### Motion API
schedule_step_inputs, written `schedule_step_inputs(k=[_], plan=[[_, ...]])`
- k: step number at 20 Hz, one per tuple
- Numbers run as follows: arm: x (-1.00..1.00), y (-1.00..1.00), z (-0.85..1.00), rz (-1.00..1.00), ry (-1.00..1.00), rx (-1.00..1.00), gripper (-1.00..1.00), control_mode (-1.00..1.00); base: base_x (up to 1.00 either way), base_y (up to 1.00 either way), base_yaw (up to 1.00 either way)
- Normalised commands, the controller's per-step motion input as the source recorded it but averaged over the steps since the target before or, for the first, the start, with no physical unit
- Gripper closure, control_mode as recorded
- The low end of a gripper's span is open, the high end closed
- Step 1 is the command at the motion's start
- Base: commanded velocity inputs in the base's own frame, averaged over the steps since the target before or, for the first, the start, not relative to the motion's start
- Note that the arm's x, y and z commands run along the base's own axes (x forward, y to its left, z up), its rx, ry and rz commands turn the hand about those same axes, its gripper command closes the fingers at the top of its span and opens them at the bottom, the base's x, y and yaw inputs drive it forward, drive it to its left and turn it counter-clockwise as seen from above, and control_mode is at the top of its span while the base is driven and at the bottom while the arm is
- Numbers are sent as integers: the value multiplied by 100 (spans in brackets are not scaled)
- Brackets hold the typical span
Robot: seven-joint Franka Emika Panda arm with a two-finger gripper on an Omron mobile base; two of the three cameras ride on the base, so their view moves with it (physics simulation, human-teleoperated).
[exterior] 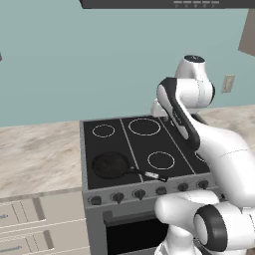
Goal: Turn off the front left burner of the stove.
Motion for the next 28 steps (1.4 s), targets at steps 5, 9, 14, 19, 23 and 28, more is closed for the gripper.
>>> schedule_step_inputs(k=[5, 9, 14, 19, 23, 28], plan=[[-42, 10, -11, 5, -2, -3, -100, -100, 0, 0, 0], [-81, 62, -31, 22, -9, -17, -100, -100, 0, 0, 0], [-61, 79, -24, 33, -7, -19, -100, -100, 0, 0, 0], [-29, 77, -24, 39, -4, -17, -100, -100, 0, 0, 0], [-10, 59, -27, 39, -3, -15, -100, -100, 0, 0, 0], [-10, 43, -41, 39, -8, -15, -100, -100, 0, 0, 0]])
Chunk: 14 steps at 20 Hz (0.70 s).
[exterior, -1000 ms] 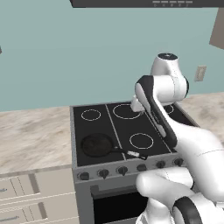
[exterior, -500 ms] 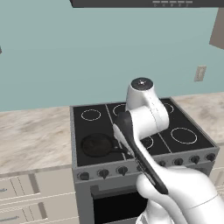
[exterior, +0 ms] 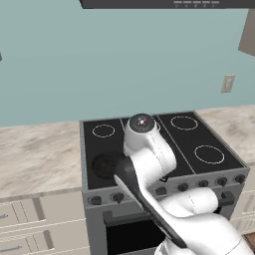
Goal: Turn off the front left burner of the stove.
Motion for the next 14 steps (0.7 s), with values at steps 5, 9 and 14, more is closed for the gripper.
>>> schedule_step_inputs(k=[5, 9, 14], plan=[[-19, 37, -33, 32, -19, -17, -100, -100, 0, 0, 0], [-26, 35, -34, 21, -24, -16, -100, -100, 0, 0, 0], [-5, 50, -31, 5, -25, -14, -100, -100, 0, 0, 0]])
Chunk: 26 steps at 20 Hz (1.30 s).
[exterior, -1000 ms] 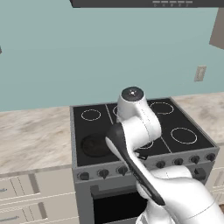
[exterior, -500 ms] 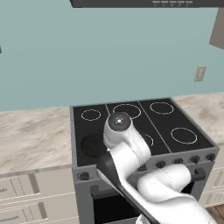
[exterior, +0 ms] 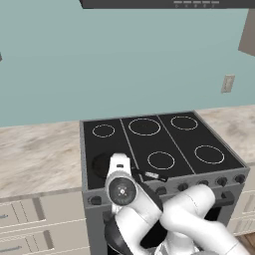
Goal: Turn off the front left burner of the stove.
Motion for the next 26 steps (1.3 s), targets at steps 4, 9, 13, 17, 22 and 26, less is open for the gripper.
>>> schedule_step_inputs(k=[4, 9, 13, 17, 22, 26], plan=[[0, 42, -21, 0, -24, -5, -100, -100, 0, 0, 0], [0, 29, -19, -4, -15, 0, -100, -100, 0, 0, 0], [0, 28, -25, -2, -8, 0, -100, -100, 0, 0, 0], [0, 24, -28, -3, -5, -1, -100, -100, 0, 0, 0], [0, 14, -33, -5, -5, -2, -100, -100, 0, 0, 0], [0, 5, -39, -6, -7, -3, -100, -100, 0, 0, 0]])
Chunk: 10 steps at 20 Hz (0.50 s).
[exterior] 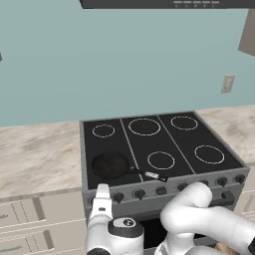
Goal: Turn off the front left burner of the stove.
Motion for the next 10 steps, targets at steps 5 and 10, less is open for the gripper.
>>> schedule_step_inputs(k=[5, 10], plan=[[0, 5, -40, -6, -13, -4, -100, -100, 0, 0, 0], [0, 0, -20, -5, -17, -3, -100, -100, 0, 0, 0]])
